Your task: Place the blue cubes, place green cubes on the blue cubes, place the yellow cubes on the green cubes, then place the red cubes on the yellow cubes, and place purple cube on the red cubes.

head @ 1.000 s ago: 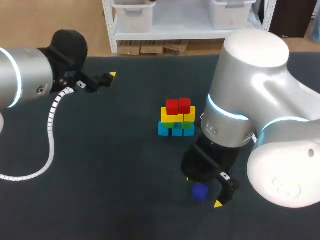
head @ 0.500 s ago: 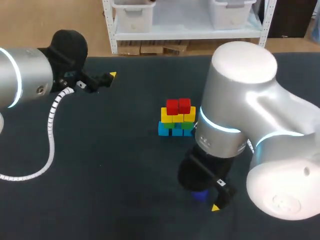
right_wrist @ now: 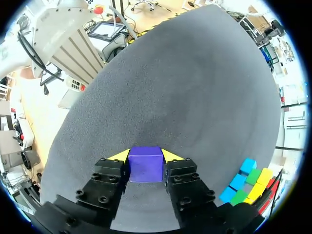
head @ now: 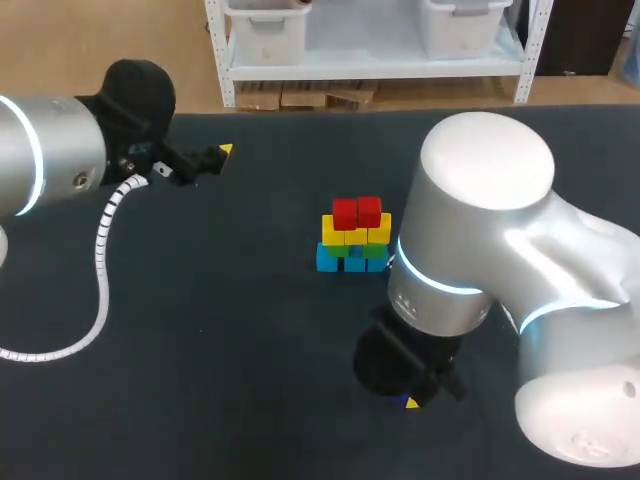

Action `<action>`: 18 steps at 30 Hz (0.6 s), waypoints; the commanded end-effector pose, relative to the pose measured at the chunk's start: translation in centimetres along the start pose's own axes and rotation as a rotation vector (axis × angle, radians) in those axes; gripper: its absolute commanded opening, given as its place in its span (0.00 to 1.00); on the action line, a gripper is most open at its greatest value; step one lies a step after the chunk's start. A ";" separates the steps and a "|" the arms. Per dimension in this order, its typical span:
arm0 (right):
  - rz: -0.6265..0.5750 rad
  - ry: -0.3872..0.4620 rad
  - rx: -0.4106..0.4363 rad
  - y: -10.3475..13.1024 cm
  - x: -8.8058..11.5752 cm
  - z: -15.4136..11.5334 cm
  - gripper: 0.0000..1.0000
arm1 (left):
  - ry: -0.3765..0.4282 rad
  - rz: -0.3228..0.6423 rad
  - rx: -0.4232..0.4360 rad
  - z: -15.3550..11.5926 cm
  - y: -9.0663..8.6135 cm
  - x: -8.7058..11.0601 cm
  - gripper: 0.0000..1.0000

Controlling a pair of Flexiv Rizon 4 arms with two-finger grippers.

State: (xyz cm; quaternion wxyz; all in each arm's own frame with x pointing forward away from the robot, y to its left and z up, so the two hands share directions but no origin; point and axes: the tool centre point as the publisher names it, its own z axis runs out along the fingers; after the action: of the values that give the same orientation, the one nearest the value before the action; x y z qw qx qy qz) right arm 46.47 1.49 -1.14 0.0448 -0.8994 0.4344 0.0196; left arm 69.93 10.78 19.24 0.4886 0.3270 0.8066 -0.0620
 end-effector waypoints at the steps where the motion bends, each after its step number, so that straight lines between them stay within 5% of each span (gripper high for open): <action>1: 0.017 0.013 0.014 0.4 0.2 -0.7 0.00 | -0.001 0.000 0.005 0.1 0.1 0.0 1.00; 9: 0.164 0.087 -0.025 0.2 1.1 -3.4 0.00 | -0.001 0.000 0.005 0.1 0.1 0.0 1.00; 18: 0.368 0.012 -0.081 -2.0 3.7 -8.8 0.00 | -0.001 0.000 0.005 0.1 0.1 0.0 1.00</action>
State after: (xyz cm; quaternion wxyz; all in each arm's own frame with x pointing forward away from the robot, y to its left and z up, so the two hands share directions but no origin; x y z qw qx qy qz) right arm 48.73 -0.38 4.94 0.0213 -0.8082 0.5883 0.0160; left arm 69.93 10.78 19.24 0.4886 0.3270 0.8066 -0.0619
